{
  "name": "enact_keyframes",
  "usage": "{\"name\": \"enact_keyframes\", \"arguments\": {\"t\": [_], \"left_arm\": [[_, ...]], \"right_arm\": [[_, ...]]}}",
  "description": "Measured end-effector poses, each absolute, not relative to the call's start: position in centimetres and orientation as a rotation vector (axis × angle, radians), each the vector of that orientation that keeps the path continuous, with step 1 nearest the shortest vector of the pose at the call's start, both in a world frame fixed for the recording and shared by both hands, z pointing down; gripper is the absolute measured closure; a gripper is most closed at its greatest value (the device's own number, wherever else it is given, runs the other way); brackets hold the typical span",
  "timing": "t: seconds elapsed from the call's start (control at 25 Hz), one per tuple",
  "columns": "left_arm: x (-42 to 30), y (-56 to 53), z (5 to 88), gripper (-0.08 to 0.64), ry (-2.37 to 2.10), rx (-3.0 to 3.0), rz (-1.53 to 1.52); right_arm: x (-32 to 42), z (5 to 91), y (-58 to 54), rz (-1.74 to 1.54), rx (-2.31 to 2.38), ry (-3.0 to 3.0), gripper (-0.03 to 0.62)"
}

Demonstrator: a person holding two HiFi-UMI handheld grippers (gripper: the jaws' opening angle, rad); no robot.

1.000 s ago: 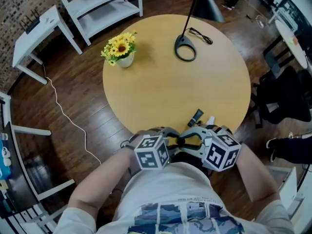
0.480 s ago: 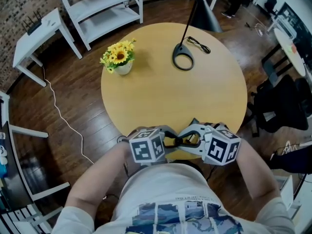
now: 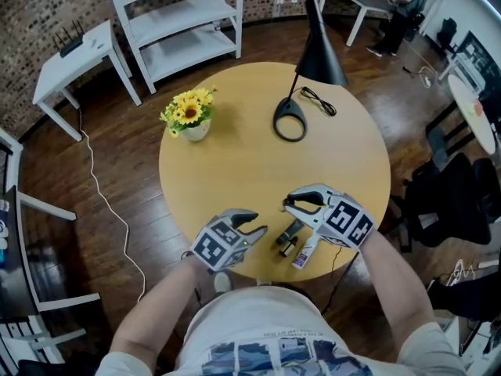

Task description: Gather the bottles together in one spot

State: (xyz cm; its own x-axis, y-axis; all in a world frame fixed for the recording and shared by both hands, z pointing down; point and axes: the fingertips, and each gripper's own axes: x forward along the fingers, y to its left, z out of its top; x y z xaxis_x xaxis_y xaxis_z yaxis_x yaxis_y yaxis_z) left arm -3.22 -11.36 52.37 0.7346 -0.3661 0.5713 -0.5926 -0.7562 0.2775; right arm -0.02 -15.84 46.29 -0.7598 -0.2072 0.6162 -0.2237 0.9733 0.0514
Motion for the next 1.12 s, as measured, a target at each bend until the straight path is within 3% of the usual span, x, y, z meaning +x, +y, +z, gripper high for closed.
{"name": "enact_keyframes", "arguments": {"t": [0.16,0.48,1.12], "left_arm": [[-5.9,-10.9,53.0,0.403,-0.945,2.257,0.517],[-6.9,-7.8,54.4,0.403,-1.059,2.148,0.586],[-8.1,-6.3,56.4,0.422,-1.097,2.062,0.628]], "right_arm": [[2.7,48.9,-24.9,0.204,0.638,-2.464,0.5],[4.0,55.1,-36.8,0.364,0.957,-2.388,0.5],[1.4,63.7,-44.9,0.42,1.199,-2.179,0.502]]}}
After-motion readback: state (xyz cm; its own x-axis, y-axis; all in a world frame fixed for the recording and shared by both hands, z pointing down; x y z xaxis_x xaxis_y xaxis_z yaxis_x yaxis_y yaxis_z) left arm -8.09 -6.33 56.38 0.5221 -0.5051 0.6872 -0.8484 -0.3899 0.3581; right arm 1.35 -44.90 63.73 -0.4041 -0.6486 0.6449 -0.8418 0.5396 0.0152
